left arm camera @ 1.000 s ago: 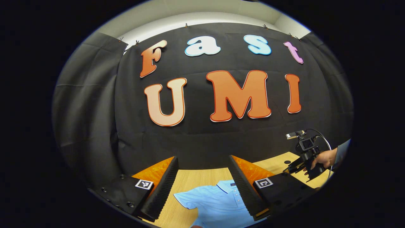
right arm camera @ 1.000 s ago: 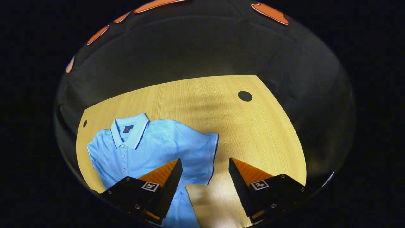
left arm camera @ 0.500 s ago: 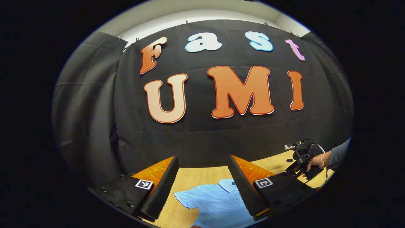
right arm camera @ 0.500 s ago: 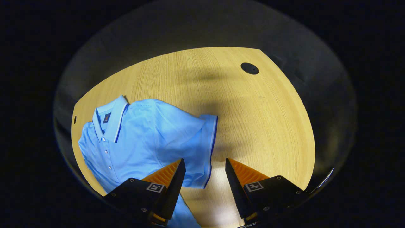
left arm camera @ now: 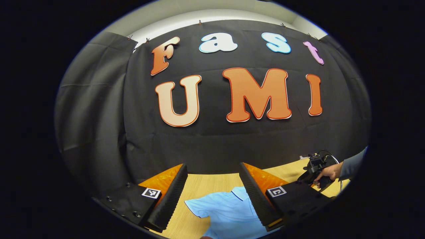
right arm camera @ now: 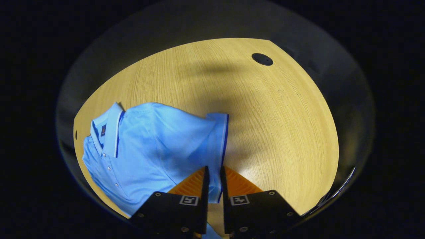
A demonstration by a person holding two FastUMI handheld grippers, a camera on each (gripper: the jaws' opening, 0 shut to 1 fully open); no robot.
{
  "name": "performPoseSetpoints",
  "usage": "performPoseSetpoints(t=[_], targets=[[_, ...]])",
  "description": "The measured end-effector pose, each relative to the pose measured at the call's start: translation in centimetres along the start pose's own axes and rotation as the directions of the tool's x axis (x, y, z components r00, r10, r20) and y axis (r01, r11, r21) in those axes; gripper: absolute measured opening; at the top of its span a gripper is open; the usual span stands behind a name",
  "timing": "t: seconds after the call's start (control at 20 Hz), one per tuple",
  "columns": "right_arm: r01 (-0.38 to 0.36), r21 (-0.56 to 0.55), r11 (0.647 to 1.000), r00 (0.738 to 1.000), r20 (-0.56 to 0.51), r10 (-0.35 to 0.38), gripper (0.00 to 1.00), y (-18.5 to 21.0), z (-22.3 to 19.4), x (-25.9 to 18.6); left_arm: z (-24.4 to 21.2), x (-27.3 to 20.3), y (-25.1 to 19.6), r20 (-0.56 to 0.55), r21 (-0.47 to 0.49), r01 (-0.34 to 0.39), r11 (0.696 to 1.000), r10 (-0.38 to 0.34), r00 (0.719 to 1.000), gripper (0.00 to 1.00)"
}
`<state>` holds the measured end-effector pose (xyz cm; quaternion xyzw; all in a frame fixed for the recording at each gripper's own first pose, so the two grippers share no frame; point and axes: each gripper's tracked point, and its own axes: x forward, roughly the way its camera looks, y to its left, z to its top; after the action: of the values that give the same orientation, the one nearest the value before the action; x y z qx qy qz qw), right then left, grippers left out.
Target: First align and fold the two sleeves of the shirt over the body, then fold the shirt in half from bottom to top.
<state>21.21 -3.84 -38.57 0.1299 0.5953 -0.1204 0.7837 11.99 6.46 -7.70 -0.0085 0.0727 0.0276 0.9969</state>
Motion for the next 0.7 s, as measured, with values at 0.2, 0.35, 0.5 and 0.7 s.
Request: performPoseSetpoints(t=[0.2,0.35,0.5,0.7], targets=[[-0.089,0.039,0.995,0.993,0.077,0.086,0.1,2.2,1.8,-1.9,-0.2,-0.2,1.0,-0.001,-0.009,-0.016,1.0,0.016,1.0,1.0],[-0.152,0.017,0.988,0.984,0.1,0.15,0.05,4.5,2.1,-3.7,-0.2,-0.3,2.5,-0.004,-0.001,-0.042,0.999,0.042,0.999,1.0],[-0.212,-0.035,0.977,0.97,0.117,0.214,0.05,7.1,1.9,-5.0,-0.9,-0.1,3.8,-0.022,0.002,-0.07,0.998,0.07,0.997,1.0],[-0.254,-0.084,0.963,0.956,0.128,0.264,0.05,10.0,1.0,-5.9,-3.4,1.0,4.9,-0.095,-0.03,-0.073,0.997,0.07,0.993,1.0]])
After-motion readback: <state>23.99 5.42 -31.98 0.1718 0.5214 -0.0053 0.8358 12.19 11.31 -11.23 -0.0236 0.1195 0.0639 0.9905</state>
